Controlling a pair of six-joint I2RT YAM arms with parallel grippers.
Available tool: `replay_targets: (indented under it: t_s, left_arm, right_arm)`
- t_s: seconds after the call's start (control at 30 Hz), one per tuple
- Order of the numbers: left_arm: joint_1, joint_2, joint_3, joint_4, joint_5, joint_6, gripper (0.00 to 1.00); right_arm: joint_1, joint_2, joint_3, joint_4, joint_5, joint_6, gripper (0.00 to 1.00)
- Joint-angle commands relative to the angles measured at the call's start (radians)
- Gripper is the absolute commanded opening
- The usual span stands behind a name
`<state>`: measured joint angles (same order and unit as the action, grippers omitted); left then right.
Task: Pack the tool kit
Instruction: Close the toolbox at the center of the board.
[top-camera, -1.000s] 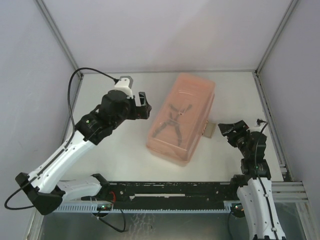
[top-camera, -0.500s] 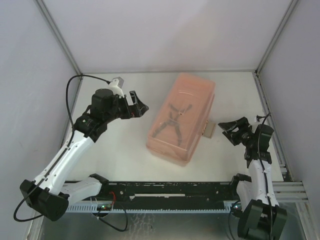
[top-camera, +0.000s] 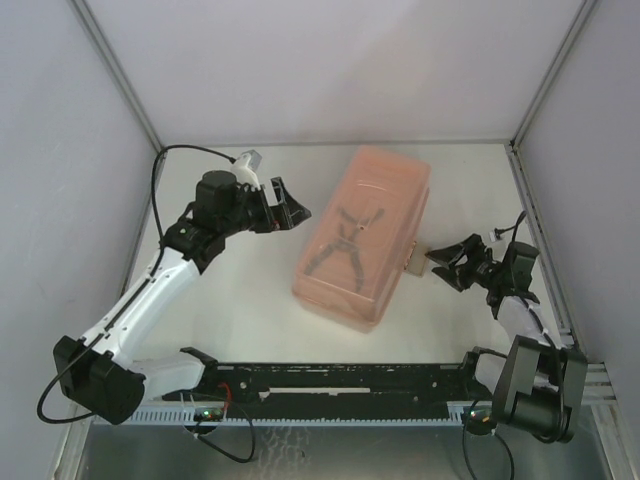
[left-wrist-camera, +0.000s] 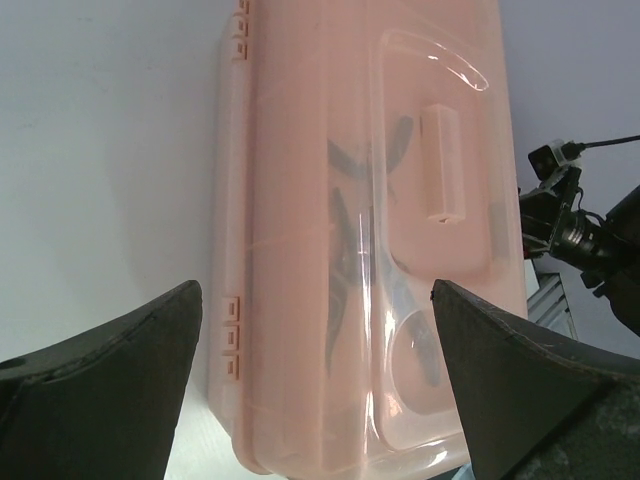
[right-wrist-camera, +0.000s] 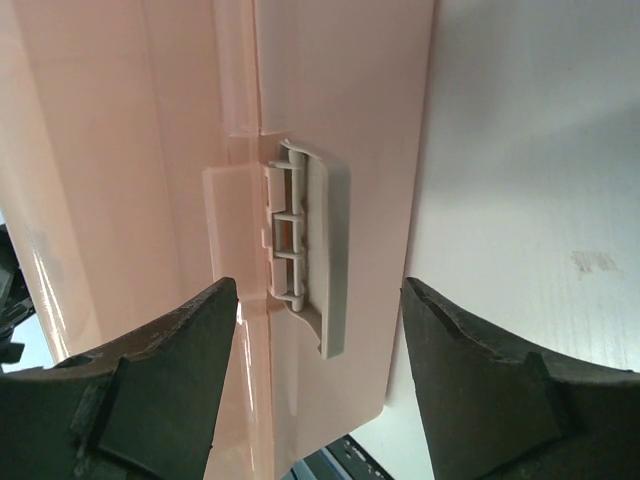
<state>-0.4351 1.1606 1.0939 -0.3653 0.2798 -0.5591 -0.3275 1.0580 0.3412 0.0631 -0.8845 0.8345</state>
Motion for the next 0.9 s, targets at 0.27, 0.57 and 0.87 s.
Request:
replay_targets:
  t_s: [0.27, 0.57, 0.87]
  left_arm:
    - [0.009, 0.050, -0.019, 0.070, 0.077, -0.024, 1.00]
    - [0.009, 0.093, -0.028, 0.088, 0.147, -0.029, 1.00]
    - [0.008, 0.121, -0.031, 0.095, 0.176, -0.036, 1.00]
  right_arm:
    - [0.054, 0.141, 0.016, 0.323, -0.108, 0.081, 0.66]
    - [0.091, 0.179, 0.021, 0.393, -0.114, 0.132, 0.65]
    - [0.116, 0.128, 0.022, 0.385, -0.105, 0.152, 0.65]
